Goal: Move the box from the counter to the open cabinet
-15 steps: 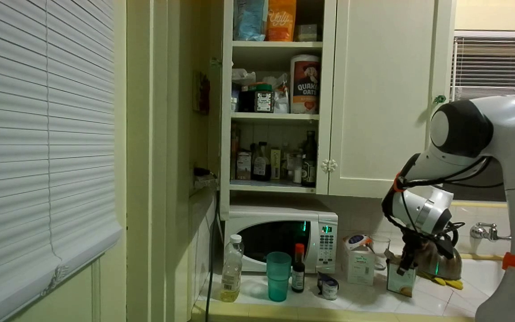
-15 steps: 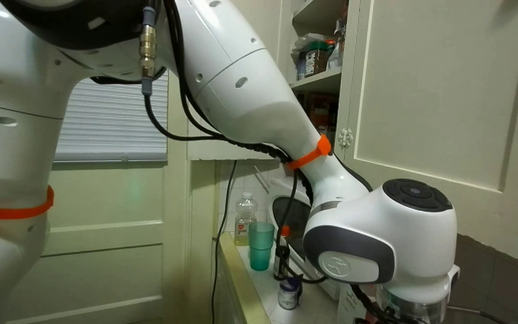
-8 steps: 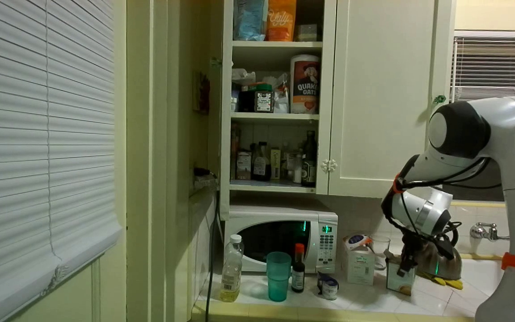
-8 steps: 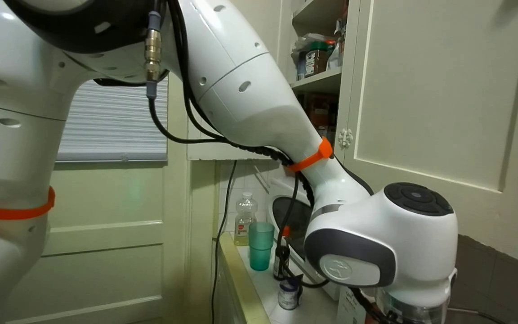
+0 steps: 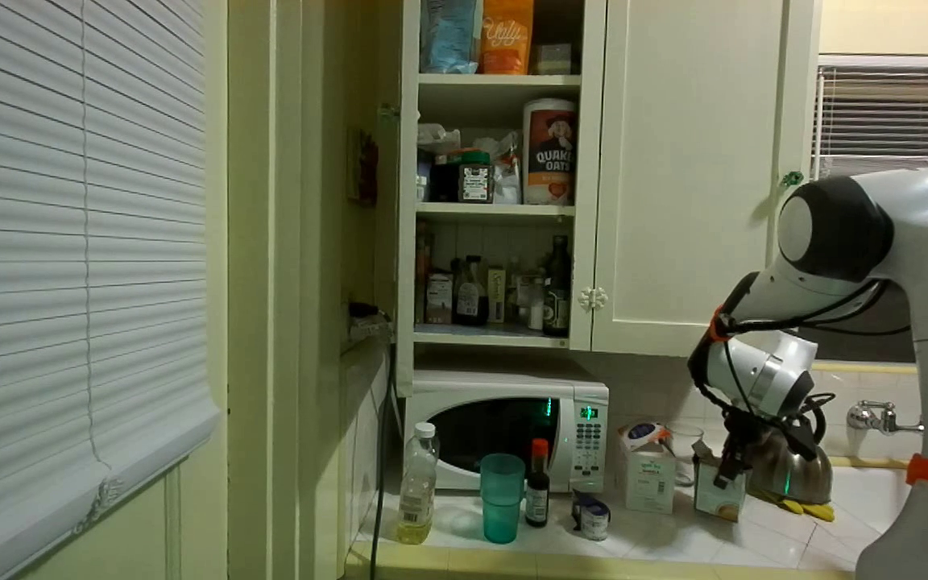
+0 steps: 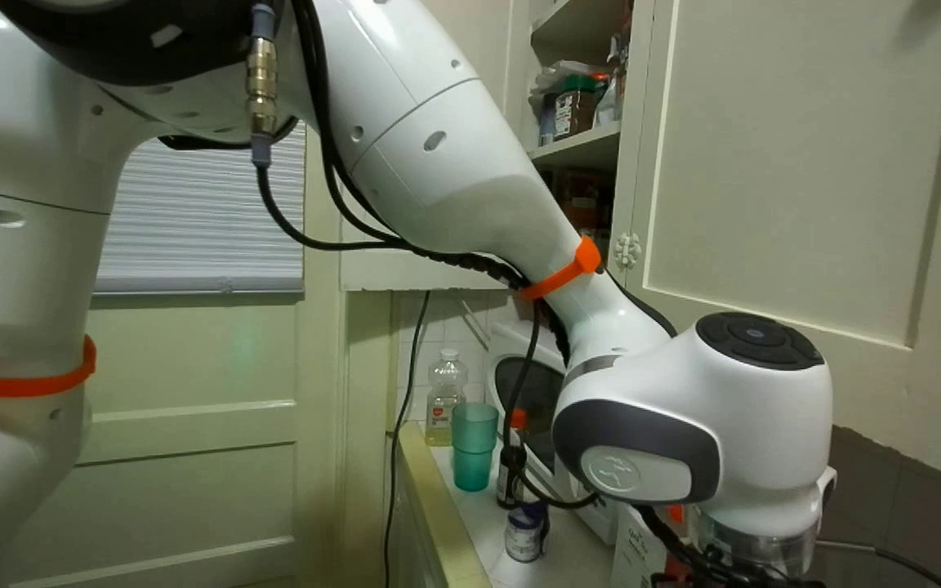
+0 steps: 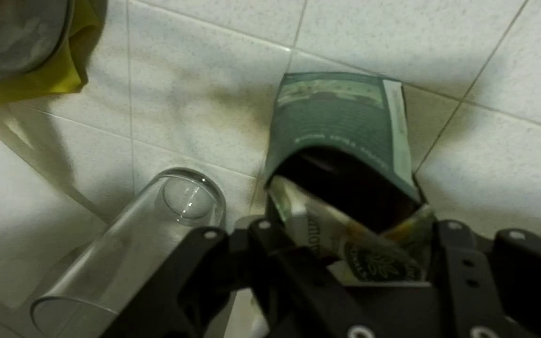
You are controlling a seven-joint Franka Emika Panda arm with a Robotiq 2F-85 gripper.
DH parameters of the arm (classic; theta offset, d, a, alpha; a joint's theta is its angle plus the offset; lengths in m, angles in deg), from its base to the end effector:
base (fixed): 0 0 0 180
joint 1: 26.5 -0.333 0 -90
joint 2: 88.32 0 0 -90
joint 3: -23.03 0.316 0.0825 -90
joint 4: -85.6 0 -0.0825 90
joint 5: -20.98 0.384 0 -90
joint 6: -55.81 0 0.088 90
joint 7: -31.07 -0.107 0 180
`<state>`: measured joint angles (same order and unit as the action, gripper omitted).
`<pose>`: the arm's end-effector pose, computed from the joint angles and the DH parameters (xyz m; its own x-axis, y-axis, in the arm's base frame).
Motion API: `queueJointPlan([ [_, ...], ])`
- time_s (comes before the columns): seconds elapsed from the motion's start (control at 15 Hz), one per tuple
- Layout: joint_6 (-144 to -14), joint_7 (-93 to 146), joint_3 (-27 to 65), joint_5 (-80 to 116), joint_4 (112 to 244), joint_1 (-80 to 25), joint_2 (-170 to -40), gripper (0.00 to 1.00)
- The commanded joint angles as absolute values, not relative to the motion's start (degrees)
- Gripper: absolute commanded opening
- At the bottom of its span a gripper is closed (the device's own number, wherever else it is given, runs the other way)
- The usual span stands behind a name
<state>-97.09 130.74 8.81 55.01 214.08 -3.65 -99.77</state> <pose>0.4376 -0.3499 0.3020 0.7697 0.5681 0.2912 0.5289 -0.8230 0.2074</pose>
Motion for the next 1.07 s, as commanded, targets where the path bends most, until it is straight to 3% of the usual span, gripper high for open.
queueJointPlan([
  [0.0, -96.44, 126.25, 8.71, 52.13, 217.9, -3.54, -94.92, 0.6],
  [0.2, -97.3, 121.38, 8.03, 49.33, 221.01, -4.21, -91.77, 0.59],
  [0.4, -97.56, 116.75, 7.43, 46.66, 224.78, -4.73, -87.27, 0.67],
  [0.67, -97.2, 111.07, 6.78, 42.93, 228.2, -6.17, -81.56, 0.59],
  [1.0, -97.0, 104.3, 6.8, 36.64, 231.38, -8.56, -75.8, 0.58],
])
